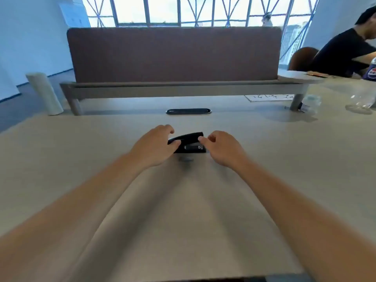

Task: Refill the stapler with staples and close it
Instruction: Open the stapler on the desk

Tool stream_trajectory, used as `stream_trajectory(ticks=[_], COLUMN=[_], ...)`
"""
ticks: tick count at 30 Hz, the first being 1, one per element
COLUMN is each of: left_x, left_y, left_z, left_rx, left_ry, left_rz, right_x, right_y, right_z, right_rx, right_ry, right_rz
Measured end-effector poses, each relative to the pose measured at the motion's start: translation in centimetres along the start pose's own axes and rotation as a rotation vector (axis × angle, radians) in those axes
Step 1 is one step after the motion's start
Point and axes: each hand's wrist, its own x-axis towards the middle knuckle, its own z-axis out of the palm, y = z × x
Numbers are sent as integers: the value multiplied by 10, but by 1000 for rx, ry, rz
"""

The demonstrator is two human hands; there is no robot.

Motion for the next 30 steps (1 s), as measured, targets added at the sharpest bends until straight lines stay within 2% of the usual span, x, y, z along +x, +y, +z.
stream_trajectory(ticks=[8, 13, 18, 23, 30], left_x=[-16, 18, 50, 55, 49], left_y=[21, 17, 7, 7, 4], left_z=[10, 28, 40, 44, 33], left_rx=[-15, -6, -9, 42, -164], left_ry=[13, 6, -29, 8, 47], left_rz=[-2, 53, 74, 109, 46], right_x=[-19, 15, 41, 46, 41], right_y=[14, 19, 14, 15, 12], right_z=[1, 14, 20, 24, 25], right_rx=[-21, 12, 94, 121, 44], right_ry=[-40, -19, -73, -64, -22], right_rz=[39, 22, -7, -7, -2])
